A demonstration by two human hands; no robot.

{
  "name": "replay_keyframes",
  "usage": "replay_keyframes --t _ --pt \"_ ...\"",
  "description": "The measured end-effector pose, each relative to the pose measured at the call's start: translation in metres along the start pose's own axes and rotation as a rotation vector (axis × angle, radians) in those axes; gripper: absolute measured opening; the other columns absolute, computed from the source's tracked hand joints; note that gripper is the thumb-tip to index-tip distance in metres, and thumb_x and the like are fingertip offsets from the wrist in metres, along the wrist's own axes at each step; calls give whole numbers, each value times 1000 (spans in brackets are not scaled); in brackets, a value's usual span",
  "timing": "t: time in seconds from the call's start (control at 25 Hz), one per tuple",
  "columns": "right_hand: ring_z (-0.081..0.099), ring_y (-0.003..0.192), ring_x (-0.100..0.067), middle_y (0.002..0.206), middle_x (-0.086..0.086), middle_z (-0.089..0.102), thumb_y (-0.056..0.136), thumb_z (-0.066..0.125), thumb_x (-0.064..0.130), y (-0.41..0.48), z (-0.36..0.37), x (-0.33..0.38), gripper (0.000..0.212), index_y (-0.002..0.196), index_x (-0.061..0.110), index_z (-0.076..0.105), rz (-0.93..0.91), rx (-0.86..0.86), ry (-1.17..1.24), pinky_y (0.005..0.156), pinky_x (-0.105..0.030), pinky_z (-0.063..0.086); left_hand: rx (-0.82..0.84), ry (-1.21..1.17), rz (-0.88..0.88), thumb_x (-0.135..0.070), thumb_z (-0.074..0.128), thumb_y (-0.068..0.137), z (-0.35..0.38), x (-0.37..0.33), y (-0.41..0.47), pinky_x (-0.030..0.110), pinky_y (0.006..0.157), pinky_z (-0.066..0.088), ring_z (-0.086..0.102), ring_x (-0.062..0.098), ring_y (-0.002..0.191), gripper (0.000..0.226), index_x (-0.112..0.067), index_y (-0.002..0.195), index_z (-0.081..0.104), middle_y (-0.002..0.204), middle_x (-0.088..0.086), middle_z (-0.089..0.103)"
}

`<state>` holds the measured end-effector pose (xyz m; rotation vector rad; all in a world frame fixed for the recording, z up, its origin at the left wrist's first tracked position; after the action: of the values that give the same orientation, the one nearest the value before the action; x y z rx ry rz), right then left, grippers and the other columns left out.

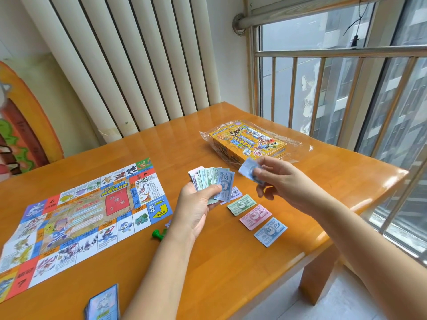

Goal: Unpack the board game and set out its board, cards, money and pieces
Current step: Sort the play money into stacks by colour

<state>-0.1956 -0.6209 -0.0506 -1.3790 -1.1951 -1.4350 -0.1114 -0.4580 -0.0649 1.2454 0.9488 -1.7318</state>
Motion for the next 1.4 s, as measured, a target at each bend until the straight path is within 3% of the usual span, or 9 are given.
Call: replay_keyframes --t 0.08,0.16,0.28,0.36,0.64,0.76,0.96,1.2,1.4 --pt "48 53 -13 63 -4 56 89 63 11 -1 -1 4 3 89 7 63 -19 28 -163 48 -18 37 -3 34 31 10 60 83 -1 0 1 18 53 53 70 9 64 23 -12 91 63 82 2 72" --pt "43 54 -12 59 -2 54 88 65 14 -1 -3 6 14 86 0 66 -21 46 -240 51 -19 33 5 57 57 10 63 81 -1 1 2 19 57 54 70 11 69 26 -13 91 64 86 3 72" --pt "48 54 -12 59 0 59 89 64 16 0 0 8 18 82 0 66 -4 43 -325 52 -20 37 31 63 82 11 63 80 1 2 2 21 60 55 70 14 73 26 -12 93 67 89 5 73" --pt "56 53 -8 62 1 65 84 70 11 0 6 6 7 79 9 65 10 28 -303 52 -17 45 65 51 80 10 62 81 5 4 1 22 60 55 71 15 74 25 -10 94 67 88 5 74" --pt "60 51 -6 62 -3 66 72 80 10 2 7 5 16 73 14 65 -4 -71 -331 55 -18 50 185 115 5 2 61 87 14 10 -5 28 62 58 72 19 79 20 -12 101 64 93 5 74" --pt "63 54 -9 71 -13 69 70 82 9 1 4 5 19 81 10 66 12 -86 -325 57 -20 53 168 135 44 8 65 81 14 9 -5 26 61 57 72 19 76 25 -14 94 66 87 3 74" --pt "63 51 -5 63 2 66 73 80 10 -1 6 6 17 83 14 66 19 -117 -305 52 -17 50 112 124 66 7 70 76 11 8 -3 24 60 57 72 17 71 25 -12 91 67 80 1 75" --pt "63 51 -8 61 -1 68 74 79 10 0 2 1 14 76 11 66 91 -150 -307 52 -19 52 109 84 32 2 67 82 10 11 -1 26 61 57 71 15 73 16 -12 89 67 82 0 74" --pt "66 62 -12 77 -6 70 75 78 11 -2 5 4 20 90 17 67 33 -100 -301 56 -20 53 68 128 58 3 72 76 8 10 -1 25 58 57 71 16 69 21 -13 87 67 82 1 74"
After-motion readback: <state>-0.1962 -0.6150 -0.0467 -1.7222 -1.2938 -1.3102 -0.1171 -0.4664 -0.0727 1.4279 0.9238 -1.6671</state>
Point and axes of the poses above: each hand's wrist, its own y-axis towards the middle knuckle, its own z-axis out of the palm, x = y × z, the point moved 4 cm from there along y, towards the middle knuckle
